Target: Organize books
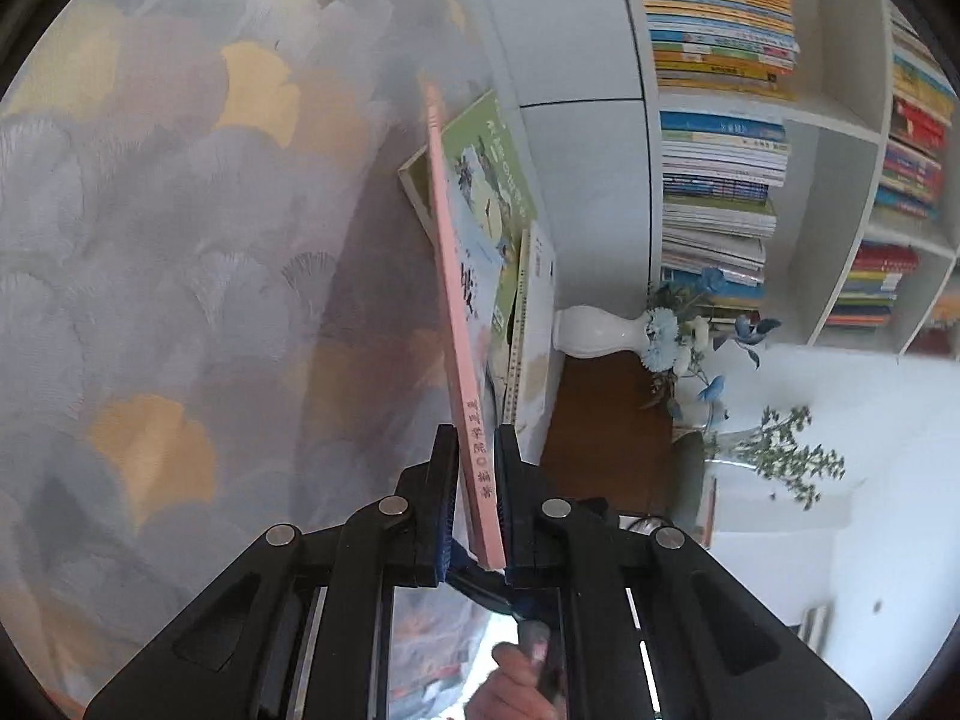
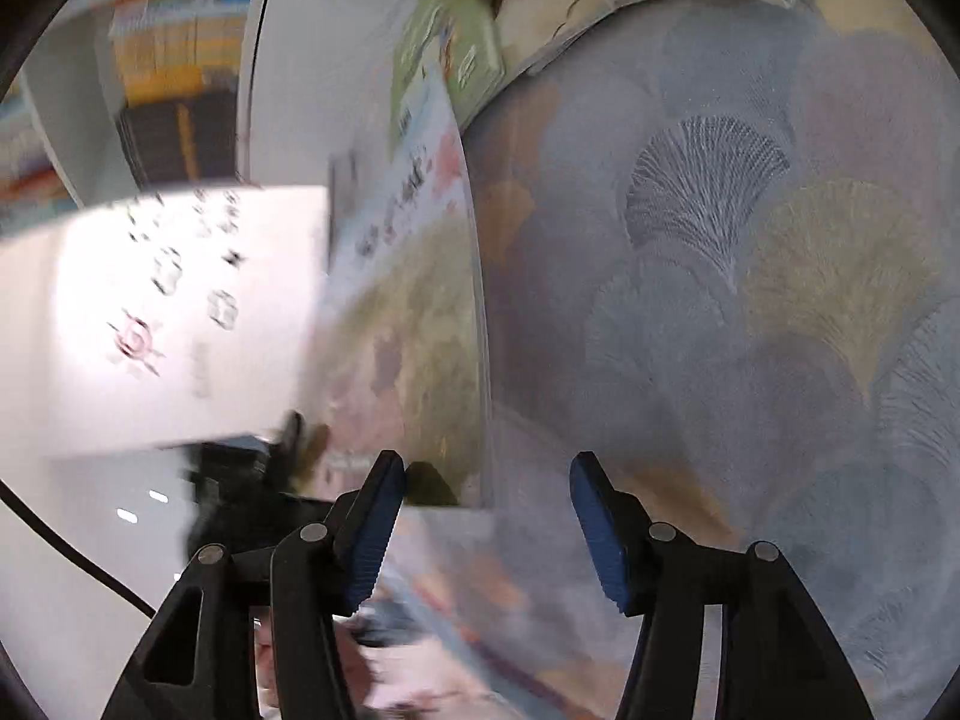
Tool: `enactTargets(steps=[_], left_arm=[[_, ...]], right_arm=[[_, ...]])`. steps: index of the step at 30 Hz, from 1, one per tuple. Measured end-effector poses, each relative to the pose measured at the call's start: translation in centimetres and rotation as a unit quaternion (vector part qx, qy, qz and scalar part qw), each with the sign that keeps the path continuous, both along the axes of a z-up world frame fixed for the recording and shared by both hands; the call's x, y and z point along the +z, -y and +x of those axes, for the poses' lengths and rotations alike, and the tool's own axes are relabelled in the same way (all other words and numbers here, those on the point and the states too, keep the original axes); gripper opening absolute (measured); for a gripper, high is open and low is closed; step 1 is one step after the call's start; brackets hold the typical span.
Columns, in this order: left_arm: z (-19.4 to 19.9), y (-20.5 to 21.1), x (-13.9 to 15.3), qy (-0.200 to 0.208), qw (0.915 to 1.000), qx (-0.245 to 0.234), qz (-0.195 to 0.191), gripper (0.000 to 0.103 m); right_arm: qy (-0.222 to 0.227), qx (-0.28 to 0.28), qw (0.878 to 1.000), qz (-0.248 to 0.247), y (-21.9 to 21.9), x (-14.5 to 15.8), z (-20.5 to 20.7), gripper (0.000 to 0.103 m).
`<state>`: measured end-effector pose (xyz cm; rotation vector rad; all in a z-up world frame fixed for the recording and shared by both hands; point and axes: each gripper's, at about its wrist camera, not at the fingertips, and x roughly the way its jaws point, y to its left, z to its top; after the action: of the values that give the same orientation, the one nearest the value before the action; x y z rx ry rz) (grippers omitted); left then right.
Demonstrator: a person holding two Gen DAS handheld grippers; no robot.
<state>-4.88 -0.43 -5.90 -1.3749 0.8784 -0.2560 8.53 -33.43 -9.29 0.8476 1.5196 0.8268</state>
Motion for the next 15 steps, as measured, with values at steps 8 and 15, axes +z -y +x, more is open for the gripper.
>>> enactTargets(steps=[8, 15], left_arm=[[-0.7, 1.5, 0.7, -0.07, 0.9867, -0.027, 0.144, 0.009], [0.4, 4.5, 3.6, -0.078, 0.9373, -0.088, 0.328, 0.011]], right_arm=[[0.072, 0.022, 0.997, -0.024, -1.7, 1.7, 0.9, 0.023], [0.281, 0.13, 0.934, -0.177, -5.8, 7.1, -2.0, 0.02]])
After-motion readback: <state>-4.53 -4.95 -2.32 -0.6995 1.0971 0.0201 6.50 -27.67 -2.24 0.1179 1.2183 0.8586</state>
